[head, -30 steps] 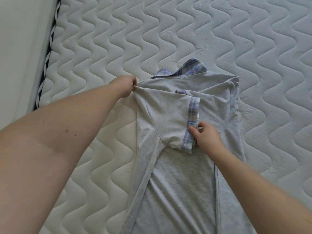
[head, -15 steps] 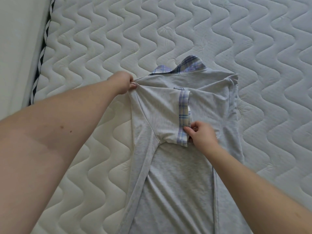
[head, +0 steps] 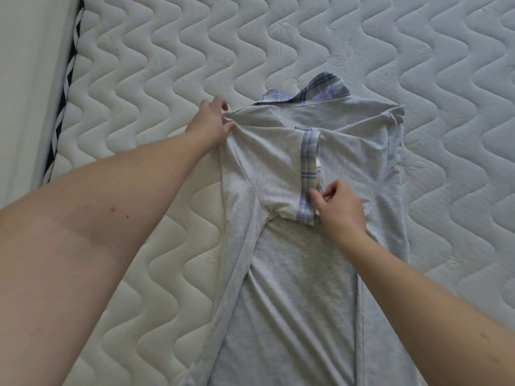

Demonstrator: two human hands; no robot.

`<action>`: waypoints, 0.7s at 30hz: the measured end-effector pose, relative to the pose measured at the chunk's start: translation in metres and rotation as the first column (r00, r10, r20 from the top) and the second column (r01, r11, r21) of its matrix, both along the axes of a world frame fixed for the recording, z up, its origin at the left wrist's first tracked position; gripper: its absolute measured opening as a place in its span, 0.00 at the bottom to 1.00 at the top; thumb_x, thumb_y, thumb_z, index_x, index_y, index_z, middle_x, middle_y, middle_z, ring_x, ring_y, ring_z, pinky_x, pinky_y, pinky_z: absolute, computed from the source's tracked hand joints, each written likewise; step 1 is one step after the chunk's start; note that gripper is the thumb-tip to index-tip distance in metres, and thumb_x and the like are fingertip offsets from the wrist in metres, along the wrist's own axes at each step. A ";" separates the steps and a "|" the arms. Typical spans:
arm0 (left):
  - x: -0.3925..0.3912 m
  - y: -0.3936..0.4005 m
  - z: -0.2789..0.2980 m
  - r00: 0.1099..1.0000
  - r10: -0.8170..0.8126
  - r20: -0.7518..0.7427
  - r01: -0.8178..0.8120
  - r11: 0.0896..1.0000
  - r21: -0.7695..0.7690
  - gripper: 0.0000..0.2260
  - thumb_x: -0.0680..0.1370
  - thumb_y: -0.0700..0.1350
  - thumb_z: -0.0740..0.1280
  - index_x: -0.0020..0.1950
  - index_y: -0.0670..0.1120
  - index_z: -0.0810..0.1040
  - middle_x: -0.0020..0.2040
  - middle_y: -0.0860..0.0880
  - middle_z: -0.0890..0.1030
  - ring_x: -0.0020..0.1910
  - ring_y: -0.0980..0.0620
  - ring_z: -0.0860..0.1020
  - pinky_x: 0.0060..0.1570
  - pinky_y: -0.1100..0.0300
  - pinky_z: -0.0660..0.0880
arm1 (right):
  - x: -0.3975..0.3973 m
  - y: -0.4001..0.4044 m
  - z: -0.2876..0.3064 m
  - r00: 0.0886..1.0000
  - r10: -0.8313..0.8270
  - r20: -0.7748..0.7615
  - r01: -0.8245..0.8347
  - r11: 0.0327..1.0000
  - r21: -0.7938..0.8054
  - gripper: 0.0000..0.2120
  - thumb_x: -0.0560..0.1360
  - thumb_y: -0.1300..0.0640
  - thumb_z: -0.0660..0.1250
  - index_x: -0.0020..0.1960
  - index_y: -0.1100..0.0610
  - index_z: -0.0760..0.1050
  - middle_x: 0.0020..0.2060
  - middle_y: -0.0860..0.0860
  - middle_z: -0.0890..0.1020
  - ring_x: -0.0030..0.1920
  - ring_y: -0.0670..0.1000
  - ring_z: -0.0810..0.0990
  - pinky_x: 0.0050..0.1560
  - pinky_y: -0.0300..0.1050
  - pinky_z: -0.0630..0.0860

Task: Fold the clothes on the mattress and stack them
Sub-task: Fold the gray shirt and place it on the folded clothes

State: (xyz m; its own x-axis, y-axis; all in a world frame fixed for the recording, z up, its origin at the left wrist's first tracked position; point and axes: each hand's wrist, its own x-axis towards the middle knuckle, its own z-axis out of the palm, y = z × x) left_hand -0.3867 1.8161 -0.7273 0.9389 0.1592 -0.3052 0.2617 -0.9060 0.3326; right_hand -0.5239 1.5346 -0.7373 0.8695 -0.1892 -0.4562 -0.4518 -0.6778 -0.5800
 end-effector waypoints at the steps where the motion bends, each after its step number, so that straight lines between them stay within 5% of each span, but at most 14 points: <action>1: -0.007 -0.001 0.001 0.999 0.031 0.042 -0.029 0.999 -0.033 0.19 0.79 0.49 0.66 0.66 0.43 0.66 0.65 0.39 0.67 0.55 0.39 0.75 0.56 0.51 0.71 | -0.006 0.001 0.002 0.998 -0.034 0.054 0.034 0.999 0.000 0.15 0.77 0.41 0.65 0.42 0.51 0.68 0.33 0.47 0.76 0.34 0.47 0.74 0.30 0.43 0.64; 6: -0.070 -0.001 0.004 0.978 0.177 0.107 -0.159 0.975 -0.156 0.16 0.80 0.50 0.63 0.60 0.39 0.66 0.59 0.39 0.71 0.48 0.42 0.74 0.45 0.56 0.66 | -0.057 0.024 0.013 0.987 -0.018 0.161 0.013 1.000 0.029 0.20 0.79 0.40 0.59 0.35 0.51 0.71 0.28 0.46 0.76 0.30 0.44 0.74 0.29 0.42 0.67; 11: -0.151 -0.008 -0.006 0.989 0.149 0.013 -0.143 0.969 -0.201 0.11 0.80 0.49 0.64 0.55 0.42 0.71 0.45 0.44 0.77 0.45 0.44 0.75 0.43 0.55 0.69 | -0.094 0.078 0.005 0.982 0.104 -0.157 -0.065 0.970 0.236 0.14 0.77 0.43 0.64 0.48 0.53 0.79 0.40 0.49 0.84 0.42 0.52 0.84 0.48 0.52 0.80; 18: -0.252 -0.010 -0.015 0.925 0.197 -0.325 -0.303 0.898 -0.319 0.16 0.84 0.48 0.55 0.45 0.42 0.77 0.44 0.39 0.84 0.43 0.41 0.83 0.47 0.49 0.78 | -0.100 0.127 0.007 0.946 0.073 -0.315 0.062 0.914 0.401 0.12 0.76 0.52 0.67 0.49 0.61 0.79 0.44 0.57 0.83 0.49 0.59 0.83 0.52 0.55 0.79; 21: -0.308 -0.009 -0.014 0.871 0.212 -0.443 -0.389 0.848 -0.359 0.17 0.85 0.46 0.52 0.44 0.42 0.76 0.45 0.35 0.82 0.44 0.37 0.82 0.47 0.47 0.79 | -0.115 0.130 0.013 0.955 0.000 -0.296 0.137 0.887 0.442 0.11 0.76 0.54 0.67 0.48 0.62 0.78 0.41 0.57 0.83 0.44 0.57 0.81 0.51 0.57 0.78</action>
State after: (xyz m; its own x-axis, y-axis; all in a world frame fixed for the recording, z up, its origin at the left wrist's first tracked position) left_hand -0.6950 1.8067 -0.7416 0.6641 0.1861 -0.7241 0.6804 -0.5518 0.4822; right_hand -0.6393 1.6651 -0.7243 0.6849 0.0429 -0.7274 -0.6767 -0.3327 -0.6568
